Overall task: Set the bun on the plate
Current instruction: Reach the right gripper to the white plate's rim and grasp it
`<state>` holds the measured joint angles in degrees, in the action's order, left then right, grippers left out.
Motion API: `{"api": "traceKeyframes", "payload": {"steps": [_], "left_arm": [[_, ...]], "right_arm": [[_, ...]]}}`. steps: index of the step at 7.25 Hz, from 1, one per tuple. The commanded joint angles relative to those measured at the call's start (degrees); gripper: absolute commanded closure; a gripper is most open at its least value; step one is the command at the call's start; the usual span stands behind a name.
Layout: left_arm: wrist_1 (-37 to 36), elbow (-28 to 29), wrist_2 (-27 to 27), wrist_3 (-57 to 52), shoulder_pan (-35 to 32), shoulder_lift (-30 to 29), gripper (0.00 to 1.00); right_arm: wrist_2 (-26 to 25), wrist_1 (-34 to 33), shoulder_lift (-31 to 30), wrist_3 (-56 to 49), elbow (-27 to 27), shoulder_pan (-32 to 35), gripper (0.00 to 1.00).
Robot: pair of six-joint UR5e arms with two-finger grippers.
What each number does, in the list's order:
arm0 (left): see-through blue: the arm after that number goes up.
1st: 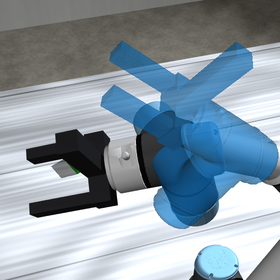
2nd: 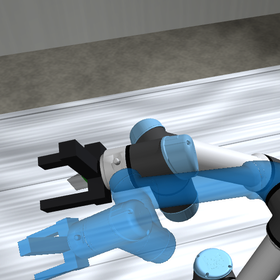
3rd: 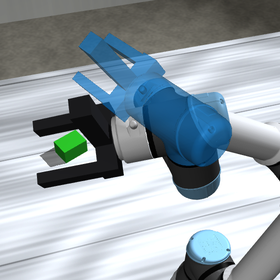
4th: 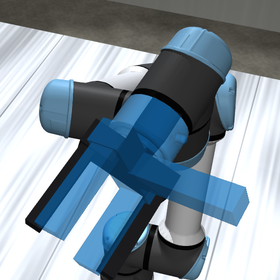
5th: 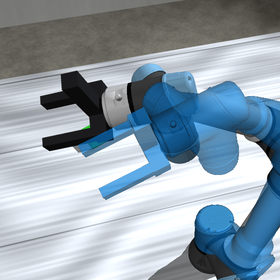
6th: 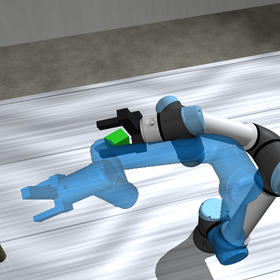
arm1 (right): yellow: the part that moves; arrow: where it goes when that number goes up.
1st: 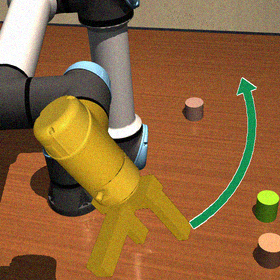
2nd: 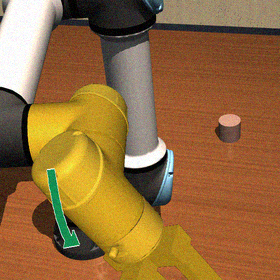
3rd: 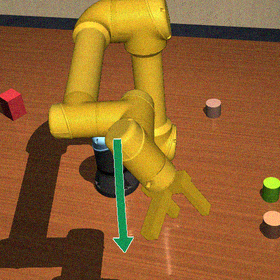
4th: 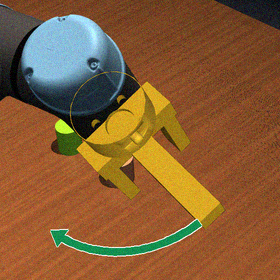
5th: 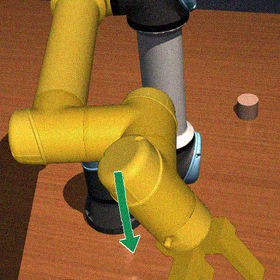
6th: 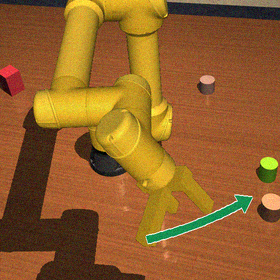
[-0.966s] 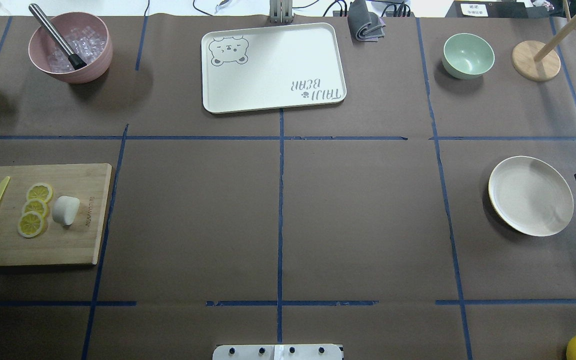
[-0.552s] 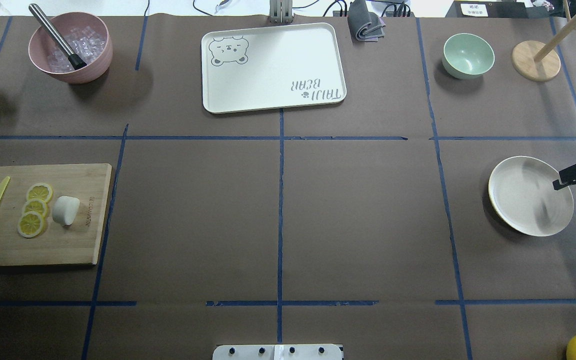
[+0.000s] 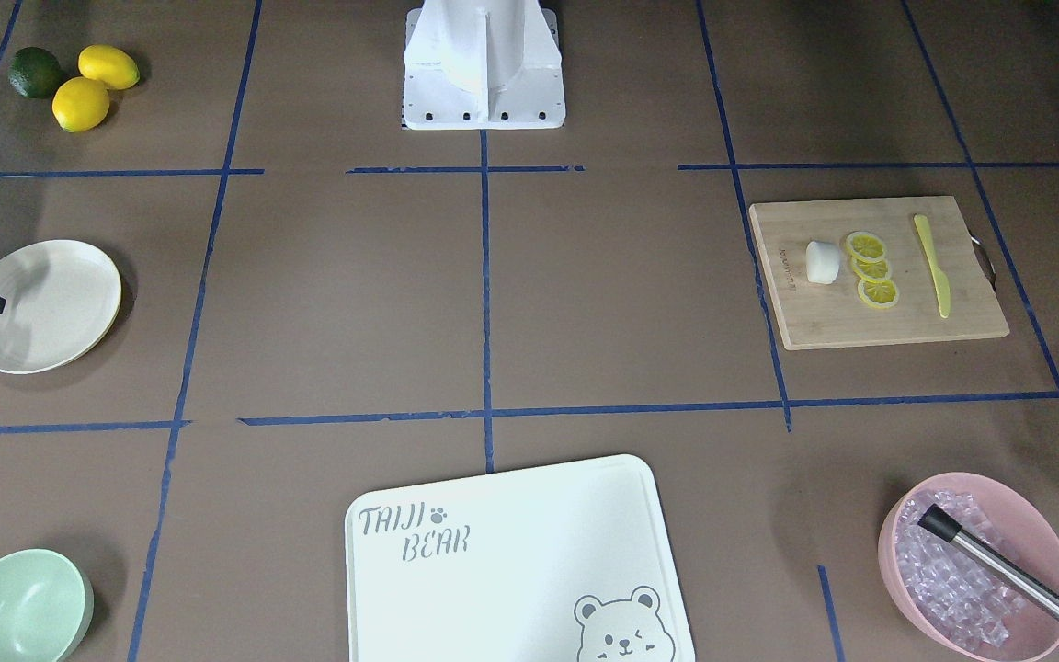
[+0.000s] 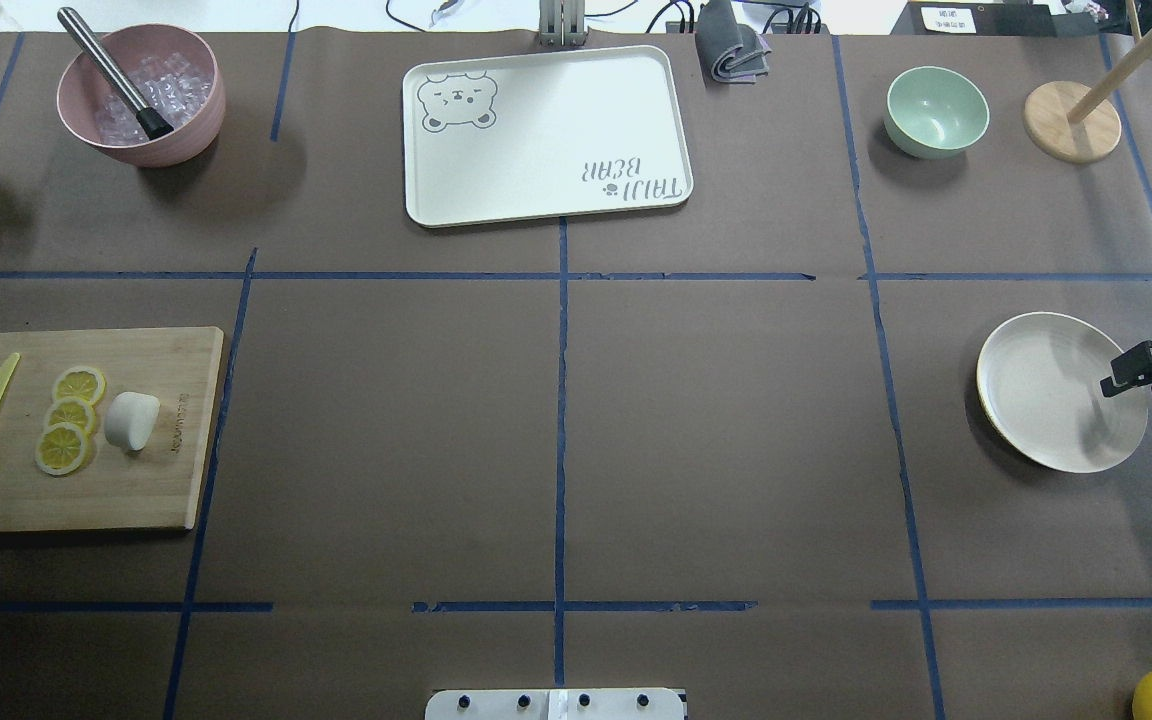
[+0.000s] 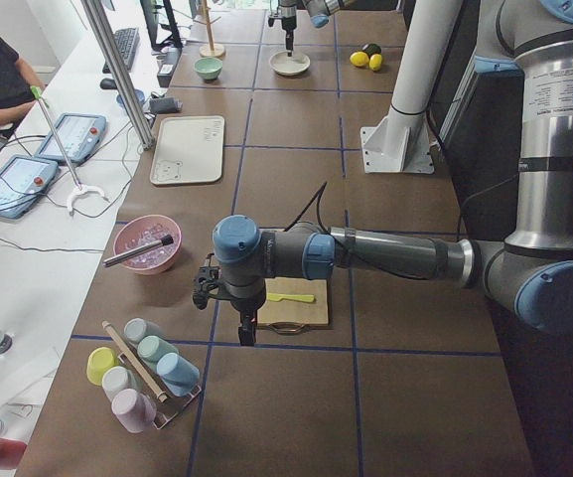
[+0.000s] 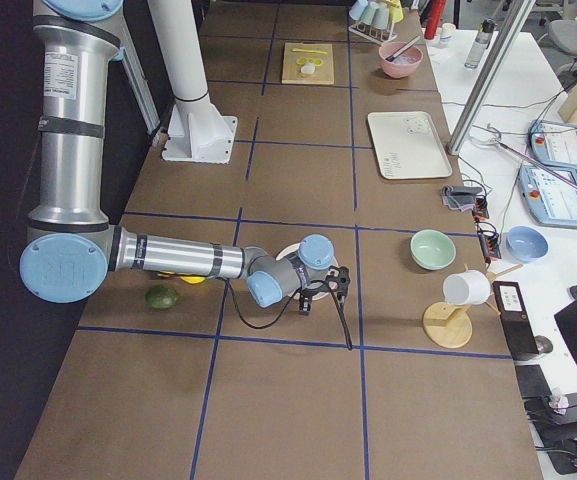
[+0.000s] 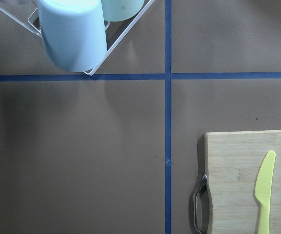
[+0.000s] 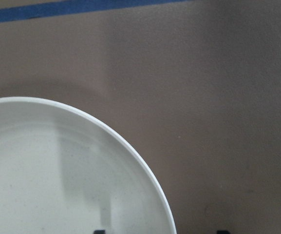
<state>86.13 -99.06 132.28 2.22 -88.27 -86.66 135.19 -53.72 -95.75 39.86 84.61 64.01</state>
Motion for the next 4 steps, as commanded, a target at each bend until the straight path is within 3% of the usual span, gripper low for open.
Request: {"api": "traceKeyframes", "payload": {"steps": [1,4], "left_arm": [[0.0,-0.6,0.0,0.1,-0.1,0.0,0.00],[-0.1,-0.9,0.1,0.1,-0.1,0.0,0.00]], "right_arm": [[0.3,0.0,-0.2,0.0,-0.1,0.1,1.00],[2.2,-0.4,0.2,0.1,2.6,0.3,1.00]]}}
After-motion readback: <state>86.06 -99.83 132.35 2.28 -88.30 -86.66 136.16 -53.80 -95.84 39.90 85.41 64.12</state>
